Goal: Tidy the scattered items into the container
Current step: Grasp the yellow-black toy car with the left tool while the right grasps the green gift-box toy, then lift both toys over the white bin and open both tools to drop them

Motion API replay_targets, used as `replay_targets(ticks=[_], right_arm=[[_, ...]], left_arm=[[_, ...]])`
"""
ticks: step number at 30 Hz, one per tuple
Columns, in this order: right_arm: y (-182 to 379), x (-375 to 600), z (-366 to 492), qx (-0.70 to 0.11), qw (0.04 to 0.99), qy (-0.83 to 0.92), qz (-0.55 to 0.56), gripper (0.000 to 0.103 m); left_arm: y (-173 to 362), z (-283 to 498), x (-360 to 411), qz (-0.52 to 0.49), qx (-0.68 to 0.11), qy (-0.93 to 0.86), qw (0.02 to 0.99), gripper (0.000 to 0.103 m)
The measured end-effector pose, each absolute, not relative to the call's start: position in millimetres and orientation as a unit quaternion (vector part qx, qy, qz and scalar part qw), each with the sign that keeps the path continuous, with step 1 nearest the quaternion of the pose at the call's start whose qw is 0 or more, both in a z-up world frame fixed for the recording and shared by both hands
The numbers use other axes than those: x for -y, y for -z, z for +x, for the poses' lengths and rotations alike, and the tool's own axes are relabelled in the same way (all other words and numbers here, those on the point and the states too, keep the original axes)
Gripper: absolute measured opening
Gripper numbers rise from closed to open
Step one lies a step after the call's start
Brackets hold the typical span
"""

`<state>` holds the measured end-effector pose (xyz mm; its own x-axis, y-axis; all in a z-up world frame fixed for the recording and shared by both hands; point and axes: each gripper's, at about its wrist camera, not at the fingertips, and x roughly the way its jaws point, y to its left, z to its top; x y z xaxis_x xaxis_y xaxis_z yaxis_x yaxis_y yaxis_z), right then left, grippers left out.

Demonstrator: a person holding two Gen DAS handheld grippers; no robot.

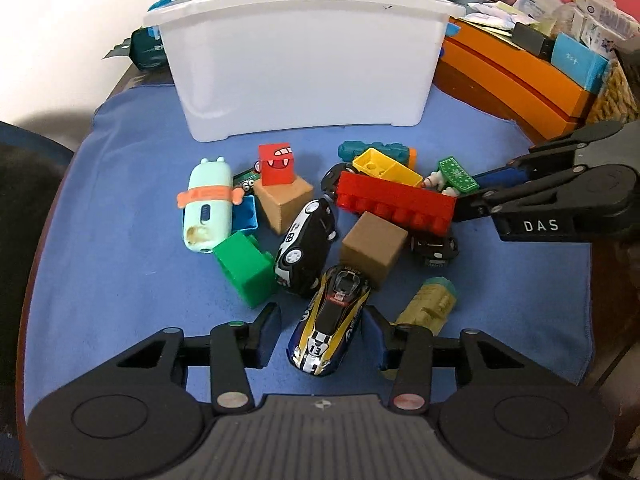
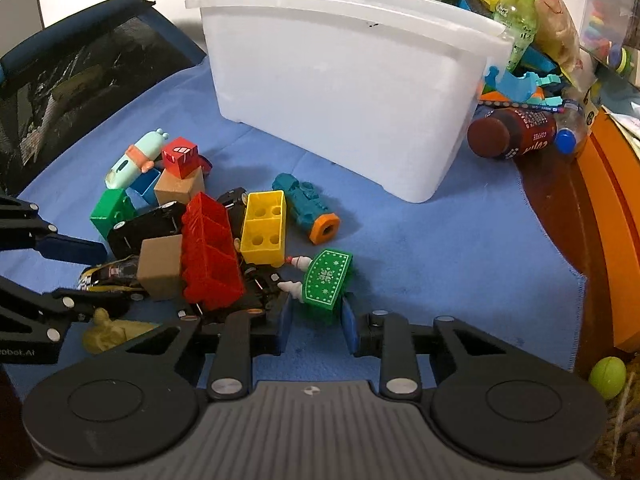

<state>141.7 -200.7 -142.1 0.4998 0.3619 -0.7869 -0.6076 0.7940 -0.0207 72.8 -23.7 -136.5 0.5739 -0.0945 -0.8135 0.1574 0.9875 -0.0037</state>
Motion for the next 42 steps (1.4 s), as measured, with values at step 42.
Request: replay_targets(ticks=[42], right_arm=[[43.0, 178.4, 106.6, -0.258, 0.929, -0.224, -0.139, 0.031]], left_arm=[[7.1, 76.7, 19.2, 0.042, -0.288, 0.063, 0.955, 0.035]])
